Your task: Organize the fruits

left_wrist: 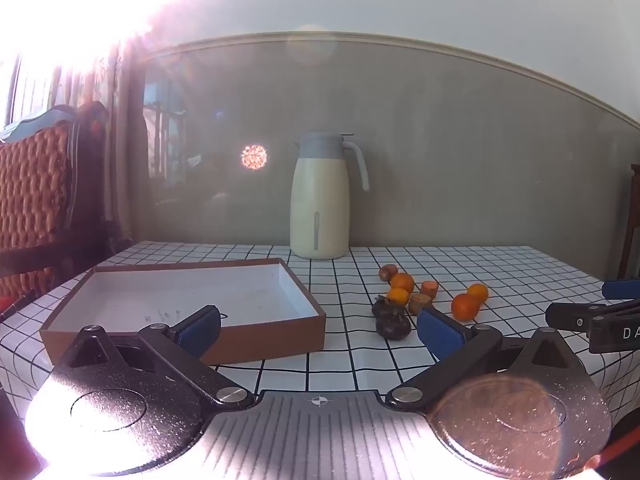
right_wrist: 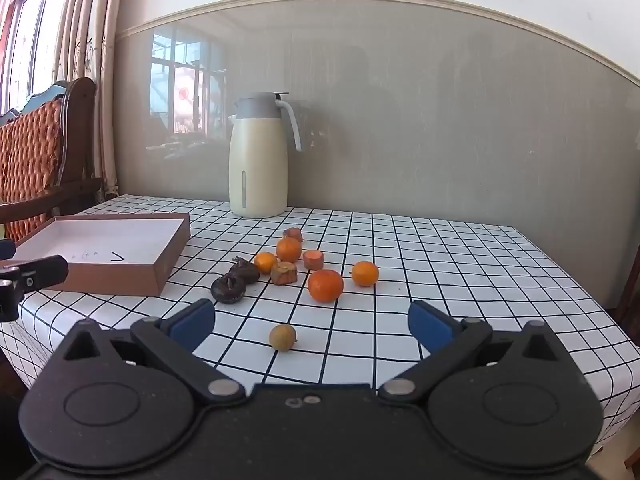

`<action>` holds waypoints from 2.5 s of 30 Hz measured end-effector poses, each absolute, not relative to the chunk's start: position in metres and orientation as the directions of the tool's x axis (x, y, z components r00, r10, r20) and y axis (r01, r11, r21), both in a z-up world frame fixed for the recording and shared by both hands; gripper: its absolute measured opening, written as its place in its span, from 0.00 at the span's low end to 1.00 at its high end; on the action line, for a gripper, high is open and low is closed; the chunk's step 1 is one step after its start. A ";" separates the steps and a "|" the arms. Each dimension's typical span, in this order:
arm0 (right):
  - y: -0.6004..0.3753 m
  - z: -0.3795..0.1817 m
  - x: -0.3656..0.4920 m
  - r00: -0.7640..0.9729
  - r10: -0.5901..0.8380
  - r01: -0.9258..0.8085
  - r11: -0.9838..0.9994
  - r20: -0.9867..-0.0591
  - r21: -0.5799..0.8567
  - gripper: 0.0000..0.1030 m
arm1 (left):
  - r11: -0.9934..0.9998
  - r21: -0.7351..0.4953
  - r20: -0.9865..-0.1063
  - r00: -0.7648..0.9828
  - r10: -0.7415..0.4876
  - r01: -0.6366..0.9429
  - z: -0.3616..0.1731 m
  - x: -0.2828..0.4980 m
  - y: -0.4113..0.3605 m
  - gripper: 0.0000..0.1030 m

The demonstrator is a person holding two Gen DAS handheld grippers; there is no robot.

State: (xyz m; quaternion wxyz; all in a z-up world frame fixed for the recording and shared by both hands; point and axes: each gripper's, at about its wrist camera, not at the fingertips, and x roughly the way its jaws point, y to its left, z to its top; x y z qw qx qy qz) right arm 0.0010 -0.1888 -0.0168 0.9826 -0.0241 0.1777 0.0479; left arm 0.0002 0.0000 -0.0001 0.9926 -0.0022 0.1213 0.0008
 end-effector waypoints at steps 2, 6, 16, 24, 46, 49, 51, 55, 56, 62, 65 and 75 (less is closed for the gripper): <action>-0.189 -0.017 0.001 0.933 0.084 -0.102 0.994 -0.349 -0.033 0.94 | 1.000 -0.005 -0.241 0.970 0.001 -0.003 0.000 0.000 0.001 1.00; -0.189 -0.016 0.000 0.933 0.084 -0.101 0.994 -0.351 -0.032 0.94 | 1.000 -0.007 -0.241 0.970 0.004 -0.006 0.000 0.000 0.003 1.00; -0.189 -0.017 0.001 0.931 0.085 -0.103 0.994 -0.354 -0.031 0.94 | 1.000 -0.007 -0.240 0.971 0.002 -0.004 0.001 -0.001 0.002 1.00; -0.188 -0.017 0.001 0.930 0.086 -0.103 0.994 -0.357 -0.030 0.94 | 1.000 -0.011 -0.247 0.969 0.010 -0.013 0.000 0.001 0.002 1.00; -0.184 -0.016 0.001 0.924 0.105 -0.136 0.989 -0.368 -0.060 0.94 | 1.000 -0.017 -0.257 0.966 0.011 -0.016 -0.001 0.003 0.003 1.00; -0.184 -0.016 0.002 0.923 0.104 -0.135 0.989 -0.370 -0.058 0.94 | 1.000 -0.018 -0.258 0.966 0.010 -0.015 -0.001 0.003 0.003 1.00; -0.184 -0.016 0.002 0.923 0.104 -0.135 0.989 -0.370 -0.059 0.94 | 1.000 -0.018 -0.259 0.966 0.009 -0.014 -0.001 0.004 0.003 1.00; -0.184 -0.016 0.002 0.923 0.102 -0.134 0.989 -0.371 -0.061 0.94 | 1.000 -0.017 -0.259 0.966 0.010 -0.015 -0.001 0.003 0.003 1.00; -0.184 -0.016 0.002 0.923 0.102 -0.134 0.989 -0.371 -0.060 0.94 | 1.000 -0.016 -0.258 0.966 0.011 -0.016 -0.001 0.003 0.003 1.00; -0.184 -0.016 0.002 0.923 0.102 -0.134 0.989 -0.370 -0.061 0.94 | 1.000 -0.016 -0.258 0.966 0.011 -0.015 -0.001 0.003 0.003 1.00; -0.184 -0.016 0.002 0.923 0.102 -0.134 0.989 -0.371 -0.061 0.94 | 1.000 -0.017 -0.258 0.966 0.011 -0.016 -0.002 0.003 0.003 1.00; -0.185 -0.016 0.002 0.923 0.102 -0.134 0.989 -0.371 -0.061 0.94 | 1.000 -0.017 -0.258 0.966 0.011 -0.016 -0.001 0.003 0.003 1.00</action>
